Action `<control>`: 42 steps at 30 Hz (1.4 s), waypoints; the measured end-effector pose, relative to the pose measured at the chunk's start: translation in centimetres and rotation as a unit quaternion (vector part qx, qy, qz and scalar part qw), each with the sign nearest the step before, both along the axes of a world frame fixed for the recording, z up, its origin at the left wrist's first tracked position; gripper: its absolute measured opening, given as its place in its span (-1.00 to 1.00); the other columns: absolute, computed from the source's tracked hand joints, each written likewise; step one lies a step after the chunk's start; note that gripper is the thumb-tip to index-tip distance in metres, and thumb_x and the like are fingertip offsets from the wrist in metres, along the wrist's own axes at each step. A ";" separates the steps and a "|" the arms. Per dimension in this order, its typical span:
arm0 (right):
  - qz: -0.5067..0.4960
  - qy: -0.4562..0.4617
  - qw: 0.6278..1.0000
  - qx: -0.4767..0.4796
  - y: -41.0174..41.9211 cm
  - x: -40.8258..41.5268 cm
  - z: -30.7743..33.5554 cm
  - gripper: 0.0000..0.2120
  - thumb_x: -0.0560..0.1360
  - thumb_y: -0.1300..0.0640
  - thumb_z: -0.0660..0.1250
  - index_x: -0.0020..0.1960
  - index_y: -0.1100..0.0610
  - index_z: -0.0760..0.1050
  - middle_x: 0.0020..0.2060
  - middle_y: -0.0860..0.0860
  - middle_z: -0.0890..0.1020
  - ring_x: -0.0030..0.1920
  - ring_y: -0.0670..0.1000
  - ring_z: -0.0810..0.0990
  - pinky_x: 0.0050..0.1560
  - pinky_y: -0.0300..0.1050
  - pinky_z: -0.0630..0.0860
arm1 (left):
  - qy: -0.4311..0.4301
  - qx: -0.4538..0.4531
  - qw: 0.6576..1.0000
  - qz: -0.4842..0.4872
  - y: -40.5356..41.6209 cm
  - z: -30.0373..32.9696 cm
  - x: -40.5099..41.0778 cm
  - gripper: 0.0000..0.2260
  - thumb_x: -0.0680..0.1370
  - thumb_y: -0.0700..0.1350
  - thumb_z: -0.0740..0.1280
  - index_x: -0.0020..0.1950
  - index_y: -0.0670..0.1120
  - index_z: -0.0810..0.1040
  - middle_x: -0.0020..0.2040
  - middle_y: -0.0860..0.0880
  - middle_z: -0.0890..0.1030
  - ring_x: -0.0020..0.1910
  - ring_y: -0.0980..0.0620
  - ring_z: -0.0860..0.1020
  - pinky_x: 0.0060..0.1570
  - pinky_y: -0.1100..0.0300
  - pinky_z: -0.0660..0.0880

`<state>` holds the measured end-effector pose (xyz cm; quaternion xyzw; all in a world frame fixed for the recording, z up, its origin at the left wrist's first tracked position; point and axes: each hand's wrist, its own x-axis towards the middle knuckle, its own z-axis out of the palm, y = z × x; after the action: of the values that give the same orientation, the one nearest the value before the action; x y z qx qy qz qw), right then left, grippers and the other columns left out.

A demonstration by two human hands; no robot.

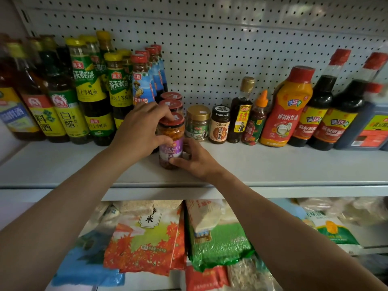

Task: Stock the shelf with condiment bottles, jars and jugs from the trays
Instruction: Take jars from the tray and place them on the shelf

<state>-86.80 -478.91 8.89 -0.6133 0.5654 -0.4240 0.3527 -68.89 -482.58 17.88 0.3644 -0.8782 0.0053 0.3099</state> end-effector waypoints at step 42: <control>-0.204 -0.022 0.970 -0.133 -1.4 -2.3 4.9 -0.80 0.57 -0.06 0.37 0.13 0.00 0.57 -0.09 -0.22 0.64 -0.02 -0.26 0.61 0.05 -0.23 0.55 | 0.291 0.087 0.945 0.122 -0.5 -8.6 -2.7 -0.75 0.52 -0.01 0.44 0.13 -0.08 0.52 0.03 -0.04 0.62 -0.01 -0.03 0.58 -0.10 0.07 0.52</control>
<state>-89.15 -480.32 13.82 -0.5168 0.6092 -0.5717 0.1869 -71.61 -483.08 9.29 0.4802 -0.6955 -0.1397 0.5160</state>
